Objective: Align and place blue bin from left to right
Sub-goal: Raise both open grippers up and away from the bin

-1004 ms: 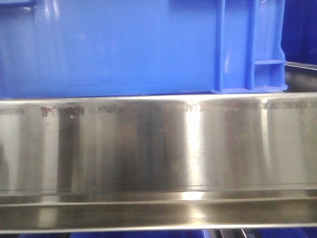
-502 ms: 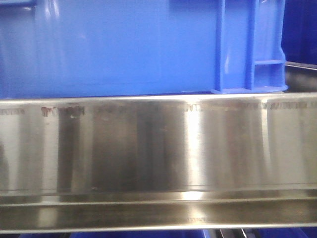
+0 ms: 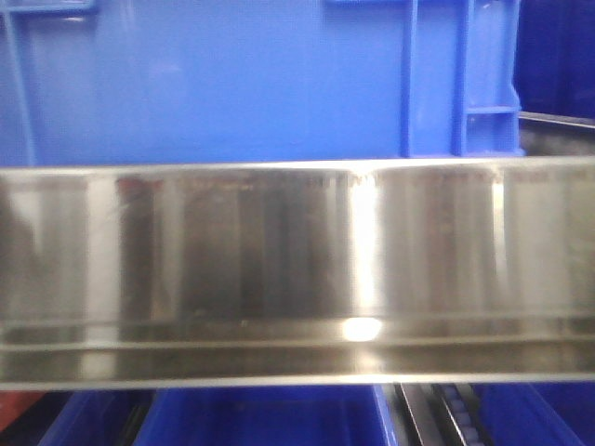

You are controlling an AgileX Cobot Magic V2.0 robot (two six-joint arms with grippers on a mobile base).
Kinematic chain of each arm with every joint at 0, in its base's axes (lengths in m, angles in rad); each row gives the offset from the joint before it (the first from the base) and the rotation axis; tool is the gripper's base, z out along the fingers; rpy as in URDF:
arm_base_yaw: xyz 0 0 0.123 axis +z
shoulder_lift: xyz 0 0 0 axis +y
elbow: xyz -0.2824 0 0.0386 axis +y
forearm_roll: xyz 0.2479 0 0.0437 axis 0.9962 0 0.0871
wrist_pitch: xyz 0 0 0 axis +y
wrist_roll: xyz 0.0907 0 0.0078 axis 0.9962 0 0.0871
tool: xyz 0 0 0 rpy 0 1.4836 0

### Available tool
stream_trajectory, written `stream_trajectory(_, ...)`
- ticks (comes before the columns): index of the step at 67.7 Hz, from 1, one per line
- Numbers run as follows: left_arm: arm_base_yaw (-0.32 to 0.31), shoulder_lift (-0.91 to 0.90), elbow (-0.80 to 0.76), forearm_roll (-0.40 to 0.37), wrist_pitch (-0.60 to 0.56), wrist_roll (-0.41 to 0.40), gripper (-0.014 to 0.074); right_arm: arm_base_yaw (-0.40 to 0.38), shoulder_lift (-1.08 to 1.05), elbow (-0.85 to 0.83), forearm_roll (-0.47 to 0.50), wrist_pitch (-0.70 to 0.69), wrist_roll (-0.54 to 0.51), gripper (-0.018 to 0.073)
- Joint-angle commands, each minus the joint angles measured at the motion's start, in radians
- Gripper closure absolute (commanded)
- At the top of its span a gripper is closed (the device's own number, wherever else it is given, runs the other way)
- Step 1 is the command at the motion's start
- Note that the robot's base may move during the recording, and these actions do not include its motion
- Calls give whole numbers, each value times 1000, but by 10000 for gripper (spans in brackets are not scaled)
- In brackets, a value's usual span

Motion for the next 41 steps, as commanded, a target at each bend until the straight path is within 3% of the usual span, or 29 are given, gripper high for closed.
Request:
stream_trajectory(1, -7, -6, 1, 7, -22, 4, 707, 2, -3, 2, -10, -13, -9, 644)
stream_trajectory(41, -7, -6, 1, 7, -25, 4, 707, 2, -3, 2, -10, -13, -9, 644)
